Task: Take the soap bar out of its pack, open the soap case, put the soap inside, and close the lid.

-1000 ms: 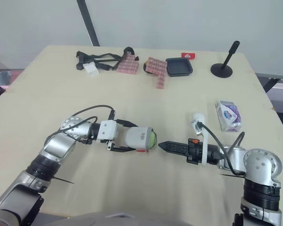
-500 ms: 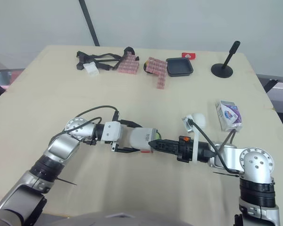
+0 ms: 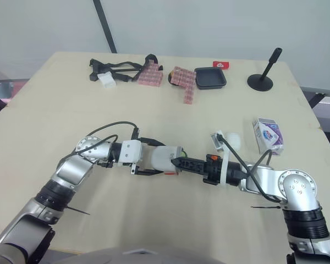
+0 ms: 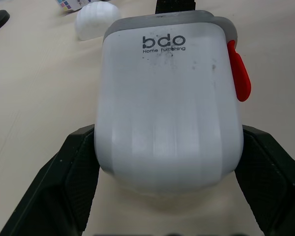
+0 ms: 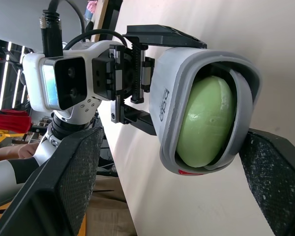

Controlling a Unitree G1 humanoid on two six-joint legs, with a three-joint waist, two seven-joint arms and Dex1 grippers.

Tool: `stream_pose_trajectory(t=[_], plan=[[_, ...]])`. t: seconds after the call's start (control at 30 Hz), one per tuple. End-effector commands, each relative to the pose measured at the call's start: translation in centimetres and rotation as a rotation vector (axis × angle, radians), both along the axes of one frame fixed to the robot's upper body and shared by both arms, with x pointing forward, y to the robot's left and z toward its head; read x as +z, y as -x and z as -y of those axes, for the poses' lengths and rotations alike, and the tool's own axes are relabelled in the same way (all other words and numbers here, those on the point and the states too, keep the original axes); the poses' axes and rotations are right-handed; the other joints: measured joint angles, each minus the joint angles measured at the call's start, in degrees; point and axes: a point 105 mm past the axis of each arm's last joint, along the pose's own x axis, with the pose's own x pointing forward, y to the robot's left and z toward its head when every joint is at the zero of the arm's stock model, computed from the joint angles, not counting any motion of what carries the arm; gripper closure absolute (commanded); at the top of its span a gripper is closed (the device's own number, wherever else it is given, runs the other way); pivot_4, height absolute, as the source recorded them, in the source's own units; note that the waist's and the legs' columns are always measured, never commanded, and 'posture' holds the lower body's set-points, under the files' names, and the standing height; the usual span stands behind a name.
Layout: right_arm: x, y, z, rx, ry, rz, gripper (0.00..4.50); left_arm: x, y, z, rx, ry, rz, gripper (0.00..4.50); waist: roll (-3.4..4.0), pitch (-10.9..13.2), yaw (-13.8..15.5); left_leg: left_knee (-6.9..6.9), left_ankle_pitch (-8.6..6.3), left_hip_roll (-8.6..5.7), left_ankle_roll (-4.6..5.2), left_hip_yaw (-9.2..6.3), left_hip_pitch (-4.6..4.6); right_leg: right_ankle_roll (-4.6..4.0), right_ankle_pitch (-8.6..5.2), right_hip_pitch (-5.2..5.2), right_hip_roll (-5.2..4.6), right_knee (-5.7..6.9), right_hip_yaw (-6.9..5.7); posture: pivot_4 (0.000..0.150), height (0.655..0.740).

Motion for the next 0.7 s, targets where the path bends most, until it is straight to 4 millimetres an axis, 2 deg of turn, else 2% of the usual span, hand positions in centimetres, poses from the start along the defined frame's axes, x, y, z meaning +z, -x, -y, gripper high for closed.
stream_pose_trajectory(t=[0.03, 0.43, 0.7], plan=[[0.2, 0.7, -0.4, 0.042, -0.038, -0.02, 0.02, 1.6, 0.3, 0.6, -0.034, 0.058, 0.059, 0.86, -0.01, 0.0, 0.0, 0.0, 0.0, 0.0, 0.0, -0.01, 0.0, 0.0, 0.0, 0.02, 0.0, -0.01, -0.01, 0.15, 0.7374], [-0.1, -0.1, 1.1, -0.01, 0.0, -0.022, 0.02, 1.2, -0.6, -0.4, -0.004, 0.035, 0.049, 0.86, -0.01, 0.0, 0.0, -0.01, 0.0, -0.01, 0.0, -0.03, -0.01, 0.01, 0.0, 0.08, -0.01, -0.1, -0.08, 0.15, 0.7374], [-0.2, 0.1, 0.8, -0.005, -0.009, -0.028, 0.02, 1.3, -0.6, -0.2, -0.006, 0.043, 0.052, 0.86, -0.01, 0.0, 0.0, -0.02, 0.0, -0.01, 0.0, -0.03, -0.02, 0.01, 0.0, 0.09, -0.01, -0.12, -0.09, 0.15, 0.7374]])
